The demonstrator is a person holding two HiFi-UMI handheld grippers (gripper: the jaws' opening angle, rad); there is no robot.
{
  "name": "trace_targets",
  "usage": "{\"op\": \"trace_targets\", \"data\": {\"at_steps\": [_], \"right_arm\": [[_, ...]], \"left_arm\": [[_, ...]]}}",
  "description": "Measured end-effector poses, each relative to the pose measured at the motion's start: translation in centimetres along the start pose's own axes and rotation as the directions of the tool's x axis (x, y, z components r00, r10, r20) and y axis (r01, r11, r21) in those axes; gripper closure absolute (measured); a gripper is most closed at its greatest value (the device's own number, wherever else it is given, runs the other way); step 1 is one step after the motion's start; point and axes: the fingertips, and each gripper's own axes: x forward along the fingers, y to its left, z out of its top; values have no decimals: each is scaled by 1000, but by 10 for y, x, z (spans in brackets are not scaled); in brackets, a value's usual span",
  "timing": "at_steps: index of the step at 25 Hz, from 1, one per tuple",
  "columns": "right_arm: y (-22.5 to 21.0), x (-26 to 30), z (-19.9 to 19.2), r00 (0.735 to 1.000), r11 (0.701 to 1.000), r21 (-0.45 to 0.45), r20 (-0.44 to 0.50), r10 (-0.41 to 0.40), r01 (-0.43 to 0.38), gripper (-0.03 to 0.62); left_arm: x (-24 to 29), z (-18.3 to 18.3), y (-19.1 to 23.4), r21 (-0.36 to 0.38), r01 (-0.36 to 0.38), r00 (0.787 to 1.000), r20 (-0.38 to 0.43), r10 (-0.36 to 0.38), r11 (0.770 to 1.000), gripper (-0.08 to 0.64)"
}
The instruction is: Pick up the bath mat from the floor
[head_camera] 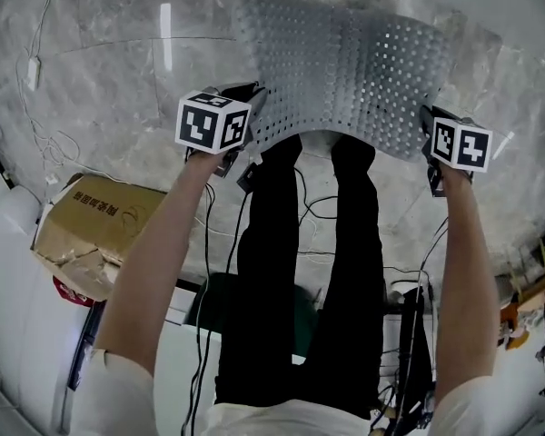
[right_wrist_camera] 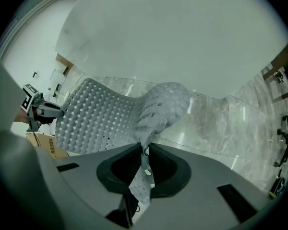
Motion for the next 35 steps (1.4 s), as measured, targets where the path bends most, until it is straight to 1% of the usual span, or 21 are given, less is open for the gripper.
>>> {"op": "trace_targets", "data": {"at_steps": [4, 8, 11, 15, 21, 24, 26, 29, 32, 35], "right_arm": [[19, -18, -8, 999, 999, 45, 26, 19, -20, 543], [33, -39, -13, 998, 995, 86, 51, 43, -47, 543], [39, -57, -19, 997, 992, 116, 64, 48, -55, 543], [44, -90, -32, 995, 989, 137, 93, 47, -60, 545], [53, -141, -48, 986, 991, 117, 160, 51, -70, 545], [50, -166, -54, 980, 990, 133, 196, 24, -51, 545], [52, -183, -56, 976, 990, 133, 219, 7, -37, 545], [57, -213, -54, 967, 994, 109, 256, -11, -18, 545], [66, -245, -51, 956, 996, 94, 292, -24, -3, 545], [75, -276, -45, 942, 995, 99, 333, -42, 10, 545]], "left_arm": [[-26, 17, -4, 16, -7, 1000, 18, 6, 1000, 494], [-46, 25, -14, 37, -10, 1000, 11, 10, 999, 495], [-63, 26, -23, 41, -15, 1000, 8, 15, 999, 495], [-93, 22, -34, 40, -50, 999, 16, 49, 998, 495], [-135, 5, -46, -42, -60, 995, 74, 63, 997, 495], [-154, -1, -51, -53, -64, 993, 92, 69, 997, 495], [-168, -2, -57, -40, -60, 993, 98, 63, 997, 495], [-191, 4, -68, -4, -48, 993, 111, 48, 999, 495], [-220, 14, -78, 22, -43, 989, 144, 40, 999, 495], [-251, 24, -81, 44, -51, 982, 182, 42, 998, 495]]}}
